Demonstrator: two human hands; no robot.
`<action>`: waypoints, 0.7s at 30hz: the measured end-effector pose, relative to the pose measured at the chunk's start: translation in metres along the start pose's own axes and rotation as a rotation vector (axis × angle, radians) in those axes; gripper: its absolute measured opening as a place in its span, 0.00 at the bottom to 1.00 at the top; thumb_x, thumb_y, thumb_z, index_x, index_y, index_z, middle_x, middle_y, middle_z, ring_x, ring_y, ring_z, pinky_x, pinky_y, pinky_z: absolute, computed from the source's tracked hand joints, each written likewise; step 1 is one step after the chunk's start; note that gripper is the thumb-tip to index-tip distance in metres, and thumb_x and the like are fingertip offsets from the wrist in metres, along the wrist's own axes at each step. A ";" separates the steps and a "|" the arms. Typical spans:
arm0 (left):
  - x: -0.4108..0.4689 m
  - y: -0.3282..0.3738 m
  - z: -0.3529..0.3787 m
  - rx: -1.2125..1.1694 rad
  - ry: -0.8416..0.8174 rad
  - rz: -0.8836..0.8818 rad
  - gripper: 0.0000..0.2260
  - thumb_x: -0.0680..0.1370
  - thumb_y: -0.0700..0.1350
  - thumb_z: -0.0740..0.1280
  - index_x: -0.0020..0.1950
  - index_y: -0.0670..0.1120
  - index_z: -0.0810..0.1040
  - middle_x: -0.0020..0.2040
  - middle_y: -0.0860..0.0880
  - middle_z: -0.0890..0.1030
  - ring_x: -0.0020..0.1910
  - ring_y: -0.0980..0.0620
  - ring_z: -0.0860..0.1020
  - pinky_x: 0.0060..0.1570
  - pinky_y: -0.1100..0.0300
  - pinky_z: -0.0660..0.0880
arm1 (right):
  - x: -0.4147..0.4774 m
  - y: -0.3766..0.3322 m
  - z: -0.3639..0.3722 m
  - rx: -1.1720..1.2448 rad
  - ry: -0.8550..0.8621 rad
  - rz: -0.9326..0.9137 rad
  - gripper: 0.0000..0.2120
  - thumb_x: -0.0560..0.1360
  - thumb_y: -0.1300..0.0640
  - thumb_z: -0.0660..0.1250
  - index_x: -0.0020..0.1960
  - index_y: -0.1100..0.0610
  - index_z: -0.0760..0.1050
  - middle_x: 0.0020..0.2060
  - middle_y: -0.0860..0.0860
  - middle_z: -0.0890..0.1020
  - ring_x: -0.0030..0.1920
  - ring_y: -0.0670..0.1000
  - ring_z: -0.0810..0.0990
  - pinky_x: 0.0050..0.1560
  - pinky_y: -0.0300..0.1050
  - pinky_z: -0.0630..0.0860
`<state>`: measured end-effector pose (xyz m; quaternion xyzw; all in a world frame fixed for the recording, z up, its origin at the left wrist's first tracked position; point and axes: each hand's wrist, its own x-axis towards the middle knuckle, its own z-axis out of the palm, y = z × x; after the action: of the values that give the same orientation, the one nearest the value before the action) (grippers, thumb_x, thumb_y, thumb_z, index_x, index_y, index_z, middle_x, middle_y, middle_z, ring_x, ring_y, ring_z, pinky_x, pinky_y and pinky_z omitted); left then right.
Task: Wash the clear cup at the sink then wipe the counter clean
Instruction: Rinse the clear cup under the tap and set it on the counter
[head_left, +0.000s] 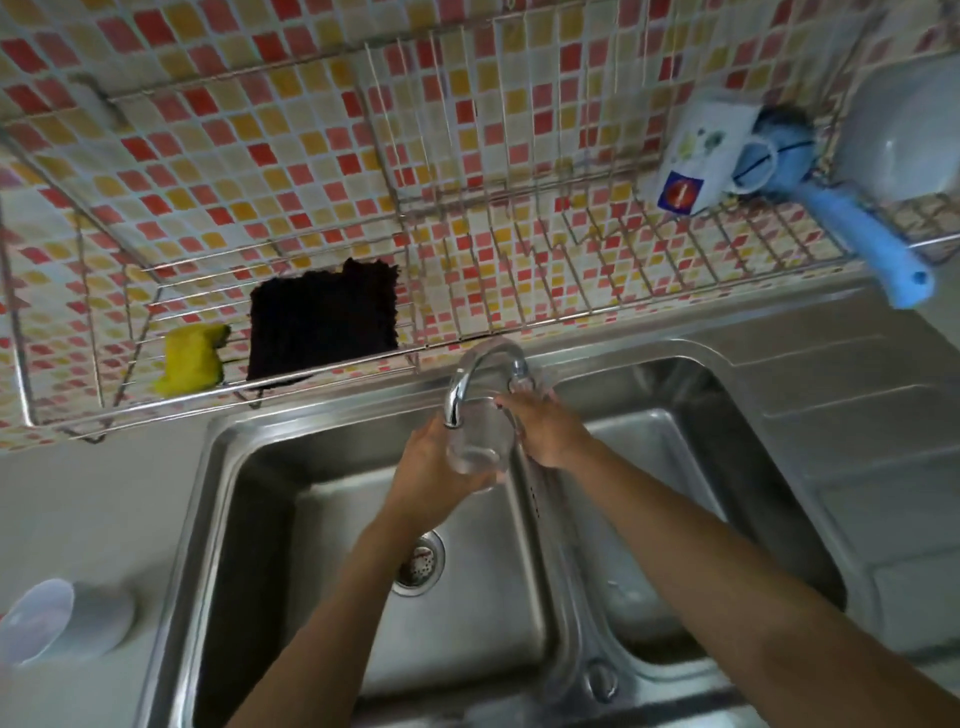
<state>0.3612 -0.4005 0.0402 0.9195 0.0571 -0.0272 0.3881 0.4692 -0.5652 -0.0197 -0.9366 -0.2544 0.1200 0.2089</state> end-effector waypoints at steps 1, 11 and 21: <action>0.002 0.001 0.000 -0.014 0.036 -0.003 0.33 0.61 0.58 0.80 0.64 0.56 0.74 0.56 0.57 0.80 0.55 0.53 0.79 0.55 0.51 0.77 | 0.001 0.001 0.003 0.010 -0.006 -0.007 0.25 0.76 0.60 0.64 0.71 0.49 0.65 0.68 0.56 0.71 0.65 0.61 0.71 0.65 0.53 0.68; -0.009 0.010 0.006 -0.057 0.077 -0.102 0.32 0.61 0.52 0.82 0.62 0.52 0.74 0.49 0.62 0.76 0.46 0.62 0.75 0.41 0.79 0.67 | 0.003 0.005 0.010 0.089 -0.004 0.036 0.28 0.74 0.66 0.64 0.71 0.47 0.65 0.72 0.55 0.65 0.67 0.62 0.67 0.62 0.53 0.69; -0.012 0.010 0.002 0.012 0.090 -0.153 0.25 0.62 0.53 0.82 0.51 0.52 0.72 0.42 0.60 0.74 0.39 0.63 0.73 0.34 0.77 0.67 | 0.005 0.006 0.013 0.157 0.016 0.044 0.28 0.73 0.68 0.63 0.68 0.47 0.67 0.71 0.55 0.65 0.66 0.60 0.68 0.58 0.49 0.70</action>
<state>0.3500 -0.4098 0.0465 0.9151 0.1445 -0.0157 0.3762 0.4711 -0.5628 -0.0347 -0.9237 -0.2218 0.1367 0.2808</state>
